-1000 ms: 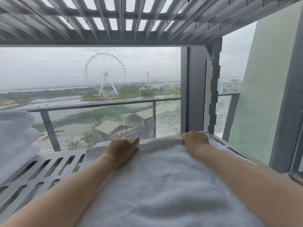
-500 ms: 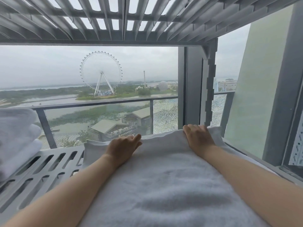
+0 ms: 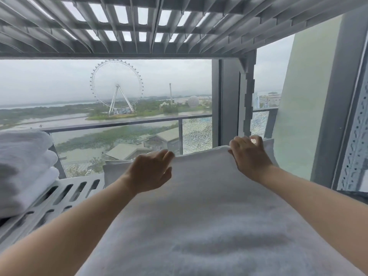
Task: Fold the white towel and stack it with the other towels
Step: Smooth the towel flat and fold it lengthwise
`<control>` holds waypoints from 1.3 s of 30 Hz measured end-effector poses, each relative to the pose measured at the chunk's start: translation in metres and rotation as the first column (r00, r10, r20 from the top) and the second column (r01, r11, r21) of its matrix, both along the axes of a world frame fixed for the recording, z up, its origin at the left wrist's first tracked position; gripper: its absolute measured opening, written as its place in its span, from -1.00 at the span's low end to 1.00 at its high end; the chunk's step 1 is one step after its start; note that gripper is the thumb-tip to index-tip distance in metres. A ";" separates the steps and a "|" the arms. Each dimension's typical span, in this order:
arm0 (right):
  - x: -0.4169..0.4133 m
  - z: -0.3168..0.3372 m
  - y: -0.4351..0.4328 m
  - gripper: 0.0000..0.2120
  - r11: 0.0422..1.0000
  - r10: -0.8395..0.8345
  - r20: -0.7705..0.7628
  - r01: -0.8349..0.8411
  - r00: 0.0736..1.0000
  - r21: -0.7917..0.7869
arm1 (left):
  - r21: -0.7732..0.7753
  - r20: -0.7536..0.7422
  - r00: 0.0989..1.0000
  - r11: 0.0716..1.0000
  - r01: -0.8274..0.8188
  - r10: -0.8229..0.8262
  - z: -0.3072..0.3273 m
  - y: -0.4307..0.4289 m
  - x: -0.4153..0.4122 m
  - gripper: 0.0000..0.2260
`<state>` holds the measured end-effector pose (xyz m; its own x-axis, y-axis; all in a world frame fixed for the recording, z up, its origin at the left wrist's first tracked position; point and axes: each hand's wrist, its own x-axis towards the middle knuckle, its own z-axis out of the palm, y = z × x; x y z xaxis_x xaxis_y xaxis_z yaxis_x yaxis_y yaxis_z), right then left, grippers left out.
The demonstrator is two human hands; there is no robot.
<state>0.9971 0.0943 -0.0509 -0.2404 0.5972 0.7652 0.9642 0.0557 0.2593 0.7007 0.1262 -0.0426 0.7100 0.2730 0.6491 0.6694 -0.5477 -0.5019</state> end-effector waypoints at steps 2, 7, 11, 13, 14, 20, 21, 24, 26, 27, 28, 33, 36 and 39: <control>-0.004 0.002 -0.002 -0.83 0.986 -0.058 0.011 0.059 0.998 -0.155 | 0.000 -0.033 0.999 1.000 0.020 -0.019 0.005 0.000 0.000 -0.86; -0.001 0.013 -0.010 -0.76 0.983 -0.012 0.052 0.022 0.999 -0.181 | -0.042 -0.042 0.999 0.999 0.031 -0.033 -0.003 0.004 -0.010 -0.79; 0.001 0.021 -0.005 -0.78 0.958 -0.002 0.141 0.042 0.990 -0.285 | -0.037 -0.053 0.996 0.997 0.064 -0.066 -0.002 0.015 -0.015 -0.83; 0.004 0.024 0.002 -0.79 0.944 0.011 0.167 0.044 0.986 -0.327 | -0.040 -0.086 0.995 0.998 0.043 -0.047 0.000 0.021 -0.013 -0.84; 0.007 0.025 0.006 -0.80 0.940 0.021 0.185 0.043 0.983 -0.340 | -0.049 -0.104 0.994 0.998 0.026 -0.031 0.000 0.025 -0.012 -0.83; 0.023 0.025 0.027 -0.94 0.968 0.156 0.329 -0.077 0.931 -0.241 | -0.189 -0.208 0.976 0.977 -0.101 0.061 -0.011 0.057 -0.001 -0.73; 0.026 0.022 0.033 -0.89 0.974 0.139 0.346 -0.065 0.928 -0.215 | -0.205 -0.238 0.967 0.968 -0.143 0.093 -0.015 0.062 0.002 -0.72; 0.029 -0.003 0.050 -0.76 0.958 0.100 0.350 0.004 0.932 -0.286 | -0.234 -0.343 0.919 0.929 -0.286 0.196 -0.033 0.071 0.014 -0.72; 0.032 -0.019 0.059 -0.73 0.963 0.101 0.353 -0.003 0.930 -0.268 | -0.210 -0.349 0.908 0.926 -0.315 0.230 -0.038 0.077 0.018 -0.72; 0.033 -0.021 0.062 -0.70 0.974 0.098 0.336 -0.020 0.937 -0.227 | -0.194 -0.340 0.909 0.928 -0.318 0.240 -0.039 0.080 0.018 -0.71; 0.033 -0.020 0.063 -0.69 0.977 0.097 0.306 -0.032 0.947 -0.210 | -0.182 -0.325 0.915 0.933 -0.311 0.242 -0.039 0.082 0.017 -0.71; 0.037 -0.024 0.069 -0.67 0.970 0.180 0.264 -0.127 0.948 -0.206 | -0.262 -0.194 0.970 0.946 -0.193 0.145 -0.044 0.085 0.013 -0.76; 0.046 -0.022 0.079 -0.70 0.942 0.220 0.191 -0.158 0.957 -0.296 | -0.288 -0.211 0.962 0.929 -0.232 0.175 -0.041 0.088 0.010 -0.76; 0.051 -0.020 0.093 -0.70 0.958 0.198 0.243 -0.135 0.950 -0.254 | -0.264 -0.271 0.937 0.919 -0.294 0.222 -0.034 0.090 0.015 -0.77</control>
